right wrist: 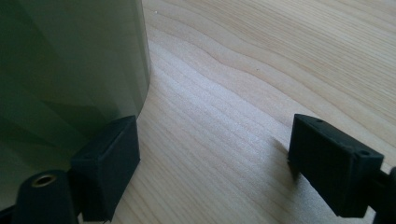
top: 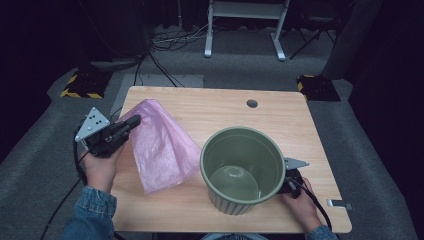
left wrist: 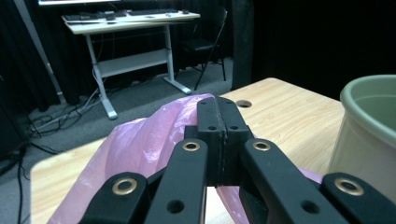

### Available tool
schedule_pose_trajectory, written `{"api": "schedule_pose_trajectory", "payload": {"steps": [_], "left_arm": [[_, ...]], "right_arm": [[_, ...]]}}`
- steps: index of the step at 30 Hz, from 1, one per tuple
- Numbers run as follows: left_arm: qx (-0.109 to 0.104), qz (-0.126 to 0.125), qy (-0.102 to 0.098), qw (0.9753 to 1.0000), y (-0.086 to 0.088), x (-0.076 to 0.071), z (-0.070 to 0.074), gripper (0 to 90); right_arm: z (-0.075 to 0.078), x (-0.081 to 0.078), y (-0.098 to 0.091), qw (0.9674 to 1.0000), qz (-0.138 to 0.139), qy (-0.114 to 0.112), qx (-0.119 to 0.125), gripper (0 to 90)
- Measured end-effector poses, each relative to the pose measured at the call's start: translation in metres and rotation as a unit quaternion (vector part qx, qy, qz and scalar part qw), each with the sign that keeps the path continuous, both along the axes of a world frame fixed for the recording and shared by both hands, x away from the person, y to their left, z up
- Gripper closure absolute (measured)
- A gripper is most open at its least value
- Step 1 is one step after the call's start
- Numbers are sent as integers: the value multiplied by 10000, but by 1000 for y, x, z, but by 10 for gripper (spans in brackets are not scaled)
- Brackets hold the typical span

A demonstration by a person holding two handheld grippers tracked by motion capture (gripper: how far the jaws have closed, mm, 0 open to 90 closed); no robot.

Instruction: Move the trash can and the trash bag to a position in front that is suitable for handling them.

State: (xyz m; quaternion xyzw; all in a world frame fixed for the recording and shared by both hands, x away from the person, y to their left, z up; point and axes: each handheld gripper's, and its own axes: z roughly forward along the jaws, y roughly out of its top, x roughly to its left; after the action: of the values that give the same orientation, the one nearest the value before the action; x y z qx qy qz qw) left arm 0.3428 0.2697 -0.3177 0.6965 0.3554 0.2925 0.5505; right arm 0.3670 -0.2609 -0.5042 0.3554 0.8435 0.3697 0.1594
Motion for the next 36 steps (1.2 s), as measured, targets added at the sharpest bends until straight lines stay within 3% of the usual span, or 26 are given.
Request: {"api": "schedule_pose_trajectory", "payload": {"steps": [14,36], "left_arm": [[167,-9,-282,9995,2,-5,44,895],[71,-63,-578,9983,7,2,98,896]], "right_arm": [[0,0,0,10000,0,-2,0,167],[0,0,0,10000,-3,2,-3,167]]}}
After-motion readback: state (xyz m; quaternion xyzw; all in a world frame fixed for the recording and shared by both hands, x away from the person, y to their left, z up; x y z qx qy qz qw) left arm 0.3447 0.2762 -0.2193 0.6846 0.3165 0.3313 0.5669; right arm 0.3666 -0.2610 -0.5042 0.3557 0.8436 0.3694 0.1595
